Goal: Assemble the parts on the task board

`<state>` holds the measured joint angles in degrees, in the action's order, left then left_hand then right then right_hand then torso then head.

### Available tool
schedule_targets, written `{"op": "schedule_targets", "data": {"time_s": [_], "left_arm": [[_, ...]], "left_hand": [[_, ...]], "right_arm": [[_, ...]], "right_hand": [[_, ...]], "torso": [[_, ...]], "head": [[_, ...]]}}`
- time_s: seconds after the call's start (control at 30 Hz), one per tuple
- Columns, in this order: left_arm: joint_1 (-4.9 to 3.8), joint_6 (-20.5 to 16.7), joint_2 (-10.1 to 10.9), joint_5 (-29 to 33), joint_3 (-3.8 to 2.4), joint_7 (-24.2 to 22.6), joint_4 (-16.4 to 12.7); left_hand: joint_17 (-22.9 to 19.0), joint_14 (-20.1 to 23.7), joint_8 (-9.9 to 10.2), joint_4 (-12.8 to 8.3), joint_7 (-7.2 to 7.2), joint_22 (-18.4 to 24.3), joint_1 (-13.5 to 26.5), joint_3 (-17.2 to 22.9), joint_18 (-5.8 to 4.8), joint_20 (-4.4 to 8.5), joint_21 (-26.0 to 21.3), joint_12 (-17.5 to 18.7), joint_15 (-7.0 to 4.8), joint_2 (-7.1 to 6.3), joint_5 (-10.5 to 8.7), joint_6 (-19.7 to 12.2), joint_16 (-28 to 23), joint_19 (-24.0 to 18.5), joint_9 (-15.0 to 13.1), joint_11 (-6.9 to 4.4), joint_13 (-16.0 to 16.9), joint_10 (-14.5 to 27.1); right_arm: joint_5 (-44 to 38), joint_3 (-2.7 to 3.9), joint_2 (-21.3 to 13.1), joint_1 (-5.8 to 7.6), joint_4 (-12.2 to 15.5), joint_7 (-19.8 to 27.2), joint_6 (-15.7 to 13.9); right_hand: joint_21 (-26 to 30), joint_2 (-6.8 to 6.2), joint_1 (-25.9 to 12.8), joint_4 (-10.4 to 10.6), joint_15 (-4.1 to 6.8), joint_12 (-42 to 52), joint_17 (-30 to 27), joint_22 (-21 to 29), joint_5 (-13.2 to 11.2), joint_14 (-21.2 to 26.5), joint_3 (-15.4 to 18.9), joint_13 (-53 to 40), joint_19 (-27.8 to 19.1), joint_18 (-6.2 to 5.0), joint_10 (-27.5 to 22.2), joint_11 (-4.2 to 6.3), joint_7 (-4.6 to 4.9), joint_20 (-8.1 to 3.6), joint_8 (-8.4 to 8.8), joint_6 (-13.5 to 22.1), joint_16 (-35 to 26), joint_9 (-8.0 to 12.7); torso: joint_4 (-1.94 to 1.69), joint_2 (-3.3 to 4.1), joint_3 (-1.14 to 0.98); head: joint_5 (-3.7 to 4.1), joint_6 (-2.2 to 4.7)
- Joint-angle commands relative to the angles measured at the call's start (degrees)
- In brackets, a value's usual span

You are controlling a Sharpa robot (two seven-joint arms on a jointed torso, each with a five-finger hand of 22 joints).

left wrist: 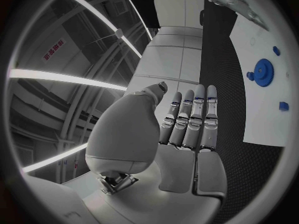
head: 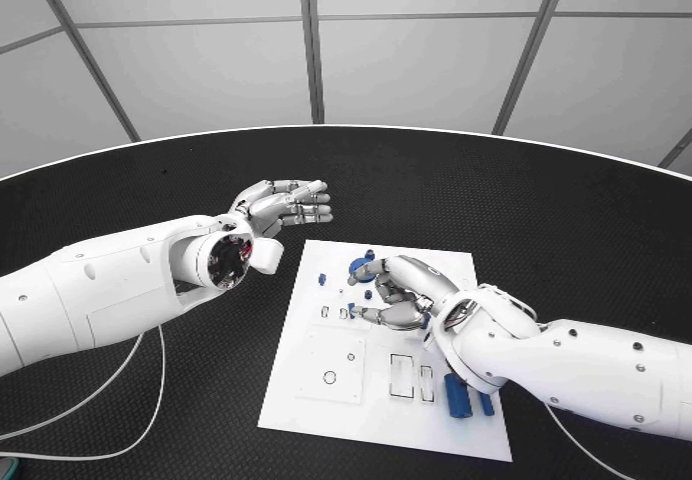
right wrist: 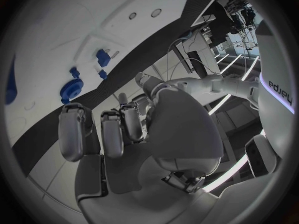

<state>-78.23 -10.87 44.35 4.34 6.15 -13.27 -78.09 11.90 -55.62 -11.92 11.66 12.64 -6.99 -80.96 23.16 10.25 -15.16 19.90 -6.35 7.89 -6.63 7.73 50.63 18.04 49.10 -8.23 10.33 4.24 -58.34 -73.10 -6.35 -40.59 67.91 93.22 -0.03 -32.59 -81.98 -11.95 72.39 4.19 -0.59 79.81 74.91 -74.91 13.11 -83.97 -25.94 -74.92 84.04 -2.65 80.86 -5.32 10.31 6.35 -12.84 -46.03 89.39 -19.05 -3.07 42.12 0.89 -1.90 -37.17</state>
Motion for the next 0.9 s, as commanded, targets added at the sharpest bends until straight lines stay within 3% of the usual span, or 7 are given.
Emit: {"op": "schedule_targets", "data": {"time_s": [0.03,0.17,0.23,0.4,0.5,0.63,0.9], "left_arm": [[0.00,0.21,0.29,-4.19,0.00,4.35,-0.21],[0.01,5.79,0.70,-14.15,0.01,14.25,-0.47],[0.01,8.39,0.75,-17.24,0.01,17.84,-0.61],[-0.01,13.50,0.73,-24.15,0.00,26.50,-1.27],[-0.03,15.01,0.55,-28.85,0.00,31.05,-1.66],[-0.05,17.09,-0.21,-34.02,-0.01,35.92,-1.56],[-0.06,19.01,-3.37,-38.43,-0.02,44.17,-0.42]], "left_hand": [[1.56,-3.72,-1.10,-0.74,-0.02,-1.10,-0.40,2.35,0.36,1.55,2.55,-0.78,-1.54,-0.61,-0.45,1.96,3.00,2.90,-0.45,-1.18,0.17,-3.54],[10.62,-15.46,-5.82,-7.54,-4.27,-10.16,-2.20,7.20,-0.30,8.87,18.58,-5.90,-7.55,-0.71,-0.04,8.40,18.63,10.24,-3.37,-5.82,3.40,-15.07],[17.28,-21.62,-6.70,-8.73,-4.47,-14.77,-0.16,8.19,0.11,10.08,26.33,-7.59,-8.53,-1.09,-0.28,7.44,29.89,12.26,-4.37,-6.95,5.38,-14.92],[50.05,-26.14,-10.94,-5.66,-5.89,-20.33,7.04,6.90,0.16,10.71,35.65,-19.18,-9.32,-2.65,-1.23,4.23,57.74,12.67,-8.14,-7.91,15.97,-13.12],[57.29,-27.84,-16.47,-0.52,-5.78,-22.32,10.79,4.21,0.26,11.09,39.15,-30.42,-9.47,-3.26,-1.23,1.59,62.63,12.63,-12.01,-8.25,25.14,-9.30],[54.19,-27.36,-22.93,4.79,-6.69,-21.94,12.14,2.26,0.23,11.73,38.94,-38.99,-10.77,-3.59,-1.34,-0.60,60.05,12.52,-16.86,-8.84,31.16,-7.25],[68.36,-31.96,-28.12,5.09,-7.53,-41.20,16.76,-0.91,-2.91,12.99,50.55,-51.09,-10.97,-2.07,-1.43,-3.27,67.60,26.60,-20.87,-9.58,41.42,-8.87]], "right_arm": [[5.67,0.12,-4.98,1.06,2.48,2.91,-0.92],[18.23,0.21,-10.93,3.49,4.53,4.62,-1.22],[21.56,0.22,-12.78,4.10,4.77,4.74,-1.12],[26.12,0.22,-17.32,5.02,5.29,4.75,-1.69],[27.16,0.22,-19.22,5.33,5.53,4.62,-1.95],[27.69,0.21,-20.26,5.49,5.46,4.45,-2.04],[28.08,0.18,-20.72,5.61,4.94,4.25,-2.11]], "right_hand": [[0.32,-0.09,0.16,0.38,0.03,-0.18,13.12,-6.28,0.55,-5.52,0.28,-5.14,2.25,0.22,-0.11,0.30,-0.28,-0.08,-0.81,-1.09,-0.20,-0.18],[1.21,-0.31,-0.35,0.98,0.37,-0.43,12.14,-5.43,0.80,-5.26,0.63,-4.82,1.87,-0.02,-0.23,0.68,-0.70,-0.40,-1.90,-2.28,-0.65,-0.33],[1.40,-0.30,-0.37,1.02,0.40,-0.52,11.86,-5.23,0.85,-5.19,0.64,-4.72,1.78,-0.07,-0.30,0.70,-0.72,-0.42,-1.97,-2.33,-0.77,-0.33],[1.85,-0.41,-0.71,1.37,0.55,-0.61,11.33,-4.81,1.10,-5.04,0.87,-4.59,1.59,-0.18,-0.32,0.86,-0.89,-0.57,-2.41,-2.63,-1.03,-0.38],[1.84,-0.42,-0.72,1.39,0.56,-0.59,11.30,-4.82,1.11,-5.04,0.89,-4.60,1.60,-0.17,-0.30,0.87,-0.90,-0.58,-2.43,-2.65,-1.05,-0.38],[1.86,-0.46,-0.84,1.61,0.71,0.31,11.25,-4.83,1.35,-5.03,1.04,-5.42,1.61,-0.17,0.58,1.04,-1.09,-0.70,-2.93,-3.14,-1.09,-0.48],[2.37,-0.47,-0.67,1.72,0.90,0.49,10.61,-4.35,2.23,-4.86,1.04,-5.55,1.42,-0.29,0.81,1.22,-1.25,-0.89,-3.36,-3.35,-1.41,-0.51]], "torso": [[0.14,-0.65,-0.22],[0.24,-1.11,-0.50],[0.34,-1.32,-0.58],[0.55,-1.73,-0.93],[0.59,-1.92,-1.11],[0.60,-2.14,-1.26],[0.62,-2.06,-1.32]], "head": [[-0.08,0.05],[-0.16,0.15],[-0.10,0.12],[-0.20,-0.01],[-0.16,-0.19],[-0.24,-0.30],[-0.26,-0.66]]}}
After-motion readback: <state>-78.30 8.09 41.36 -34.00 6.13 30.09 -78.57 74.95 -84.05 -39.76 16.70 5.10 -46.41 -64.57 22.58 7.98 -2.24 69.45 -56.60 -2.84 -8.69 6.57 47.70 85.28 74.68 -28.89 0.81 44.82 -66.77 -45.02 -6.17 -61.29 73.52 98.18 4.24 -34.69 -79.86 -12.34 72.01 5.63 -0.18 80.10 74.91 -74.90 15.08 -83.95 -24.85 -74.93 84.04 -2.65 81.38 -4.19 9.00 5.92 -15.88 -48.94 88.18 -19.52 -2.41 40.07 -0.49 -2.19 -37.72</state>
